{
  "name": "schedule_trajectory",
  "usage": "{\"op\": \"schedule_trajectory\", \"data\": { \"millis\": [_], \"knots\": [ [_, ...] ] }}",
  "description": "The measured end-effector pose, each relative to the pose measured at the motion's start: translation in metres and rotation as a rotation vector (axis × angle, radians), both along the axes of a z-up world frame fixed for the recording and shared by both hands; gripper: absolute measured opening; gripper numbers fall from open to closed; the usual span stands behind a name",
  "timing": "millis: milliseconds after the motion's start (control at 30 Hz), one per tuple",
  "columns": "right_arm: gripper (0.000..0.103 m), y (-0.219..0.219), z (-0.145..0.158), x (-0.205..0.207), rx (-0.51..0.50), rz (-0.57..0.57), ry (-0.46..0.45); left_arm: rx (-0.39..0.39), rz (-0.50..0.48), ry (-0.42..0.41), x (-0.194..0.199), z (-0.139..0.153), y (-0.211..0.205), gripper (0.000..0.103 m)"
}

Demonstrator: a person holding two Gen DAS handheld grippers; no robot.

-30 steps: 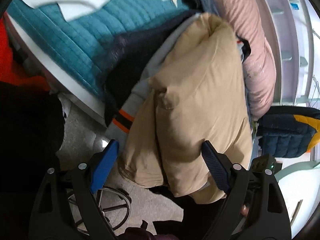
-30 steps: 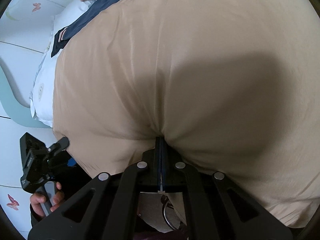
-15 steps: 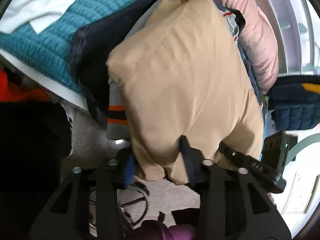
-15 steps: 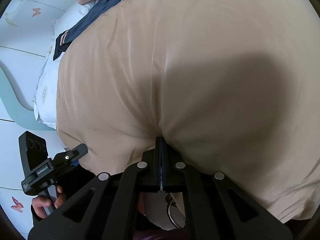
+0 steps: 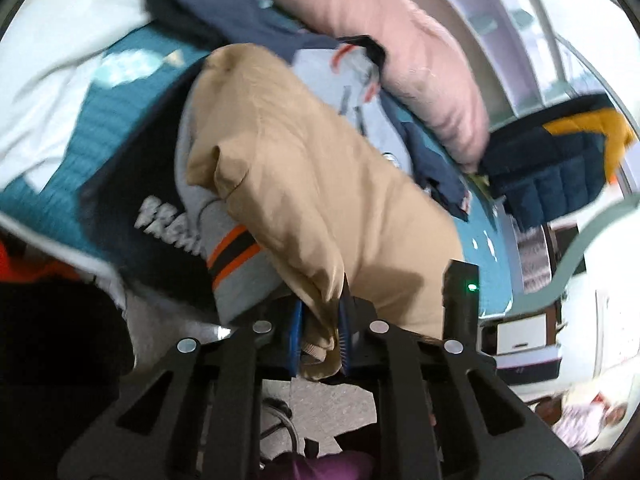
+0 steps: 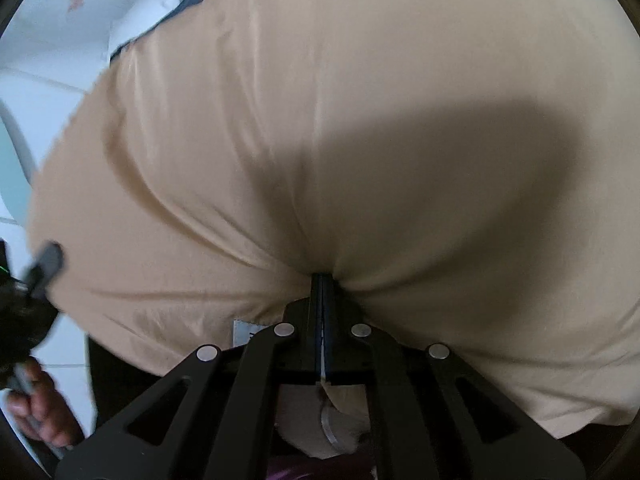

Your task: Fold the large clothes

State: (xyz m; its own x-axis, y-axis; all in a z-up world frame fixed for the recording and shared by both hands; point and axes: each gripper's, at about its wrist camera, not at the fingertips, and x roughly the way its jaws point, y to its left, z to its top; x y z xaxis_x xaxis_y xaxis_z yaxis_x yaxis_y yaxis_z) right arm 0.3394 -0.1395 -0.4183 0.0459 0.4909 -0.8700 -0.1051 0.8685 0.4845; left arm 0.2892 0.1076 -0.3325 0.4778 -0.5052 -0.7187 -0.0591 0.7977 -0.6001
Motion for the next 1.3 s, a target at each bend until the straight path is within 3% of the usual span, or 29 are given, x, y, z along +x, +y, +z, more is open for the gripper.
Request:
{"op": "schedule_trajectory", "data": {
  "millis": [200,367,467,633,733,800,867,933,967,1000,1033,1167,1233,1300],
  "knots": [
    [0.004,-0.015,0.021,-0.010,0.036,-0.029,-0.087,0.000,-0.097,-0.132,-0.003,0.024,-0.028,0.010],
    [0.005,-0.028,0.018,-0.012,0.062,-0.065,-0.082,0.003,-0.013,-0.030,-0.003,0.004,-0.011,0.011],
    [0.005,-0.031,0.012,-0.015,0.072,-0.066,-0.066,-0.004,0.005,-0.010,-0.002,-0.007,0.002,0.012],
    [0.005,-0.029,0.014,-0.014,0.061,-0.059,-0.058,0.033,0.083,0.113,0.001,-0.044,0.013,0.014],
    [0.005,-0.031,0.015,-0.013,0.062,-0.060,-0.055,0.007,0.120,0.172,0.002,-0.063,0.023,0.022],
    [0.005,-0.027,0.014,-0.011,0.062,-0.064,-0.052,-0.004,0.145,0.210,0.004,-0.076,0.029,0.036],
    [0.005,-0.023,0.014,-0.011,0.061,-0.067,-0.050,-0.008,0.176,0.259,0.005,-0.088,0.036,0.044],
    [0.006,-0.022,0.017,-0.011,0.056,-0.068,-0.047,-0.007,0.193,0.273,0.006,-0.094,0.040,0.046],
    [0.005,-0.023,0.019,-0.012,0.066,-0.068,-0.051,-0.016,0.193,0.267,0.004,-0.094,0.041,0.039],
    [0.005,-0.020,0.024,-0.014,0.076,-0.062,-0.061,-0.011,0.180,0.249,0.004,-0.090,0.041,0.019],
    [0.005,-0.018,0.028,-0.015,0.081,-0.053,-0.072,0.018,0.158,0.223,0.002,-0.084,0.038,0.015],
    [0.005,-0.001,0.036,-0.021,0.099,0.024,-0.102,0.056,0.088,0.104,-0.007,-0.053,0.026,0.009],
    [0.001,0.011,0.007,-0.020,0.006,0.052,-0.017,0.031,0.059,0.059,-0.007,-0.041,0.020,0.008],
    [0.000,0.013,-0.011,-0.019,-0.008,0.053,0.019,0.018,0.022,0.027,-0.004,-0.032,0.010,0.008]
  ]
}}
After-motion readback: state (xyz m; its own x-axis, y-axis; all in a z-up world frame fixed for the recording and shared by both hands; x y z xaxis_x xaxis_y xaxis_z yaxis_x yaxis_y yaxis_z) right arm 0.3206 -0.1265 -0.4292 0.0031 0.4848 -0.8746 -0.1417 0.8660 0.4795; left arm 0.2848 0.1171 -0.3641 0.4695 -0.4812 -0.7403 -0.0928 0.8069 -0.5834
